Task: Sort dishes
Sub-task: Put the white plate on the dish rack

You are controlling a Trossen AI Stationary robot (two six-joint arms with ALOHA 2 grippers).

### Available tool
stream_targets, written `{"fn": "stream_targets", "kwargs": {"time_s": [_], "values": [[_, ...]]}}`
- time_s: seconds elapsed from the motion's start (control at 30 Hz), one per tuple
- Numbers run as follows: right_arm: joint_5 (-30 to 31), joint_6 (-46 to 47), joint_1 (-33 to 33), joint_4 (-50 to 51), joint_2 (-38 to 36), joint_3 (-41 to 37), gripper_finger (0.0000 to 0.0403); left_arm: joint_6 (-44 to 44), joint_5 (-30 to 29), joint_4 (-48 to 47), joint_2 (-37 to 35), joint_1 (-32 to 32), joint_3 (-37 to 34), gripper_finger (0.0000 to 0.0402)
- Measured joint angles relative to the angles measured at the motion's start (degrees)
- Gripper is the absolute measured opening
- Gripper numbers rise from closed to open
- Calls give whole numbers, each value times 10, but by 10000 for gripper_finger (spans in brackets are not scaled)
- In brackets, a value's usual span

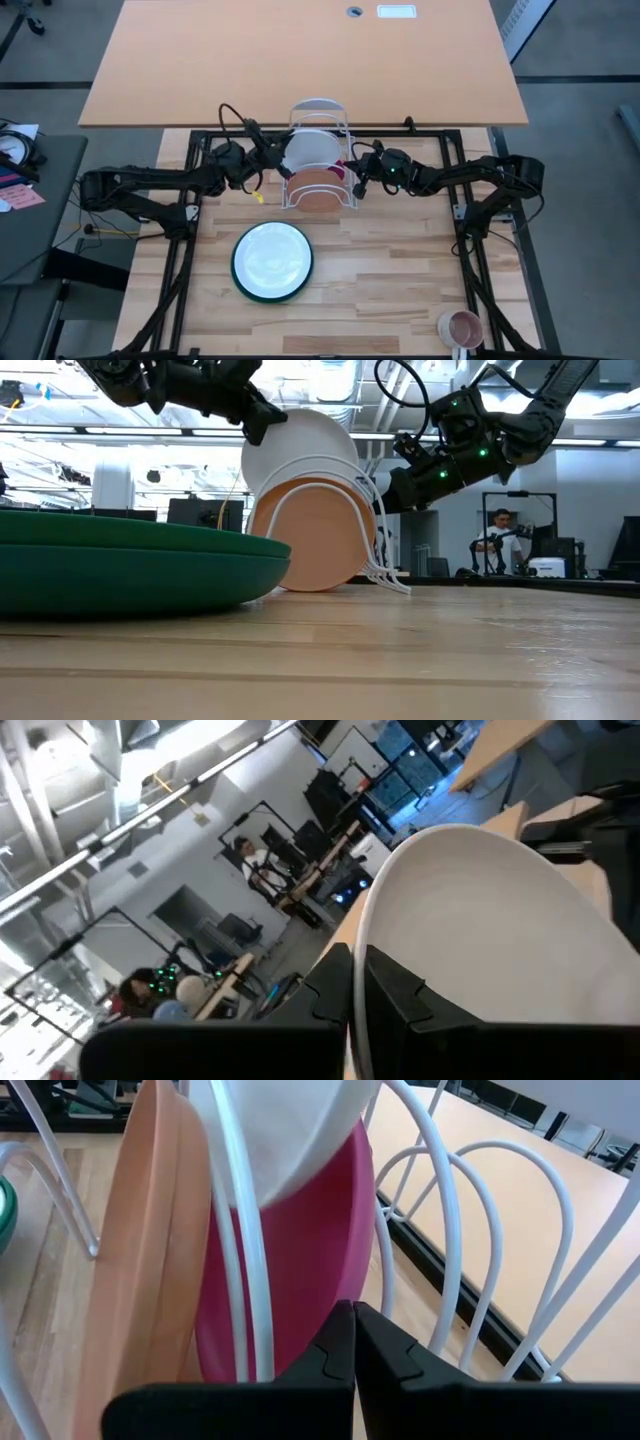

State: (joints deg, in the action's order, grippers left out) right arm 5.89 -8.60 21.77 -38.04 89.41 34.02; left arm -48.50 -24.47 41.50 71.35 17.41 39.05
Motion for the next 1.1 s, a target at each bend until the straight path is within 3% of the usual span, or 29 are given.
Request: {"fn": "stream_targets", "kwargs": {"time_s": [0.63,0.8,1.1], "values": [[1,-3,2,14,-6,0,4,79,45,-52,0,9,0,32],[7,-3,9,52,-36,0,4,91,85,-63,0,9,0,42],[18,-5,8,123,-115,0,4,125,89,-105,0,28,0,92]]}}
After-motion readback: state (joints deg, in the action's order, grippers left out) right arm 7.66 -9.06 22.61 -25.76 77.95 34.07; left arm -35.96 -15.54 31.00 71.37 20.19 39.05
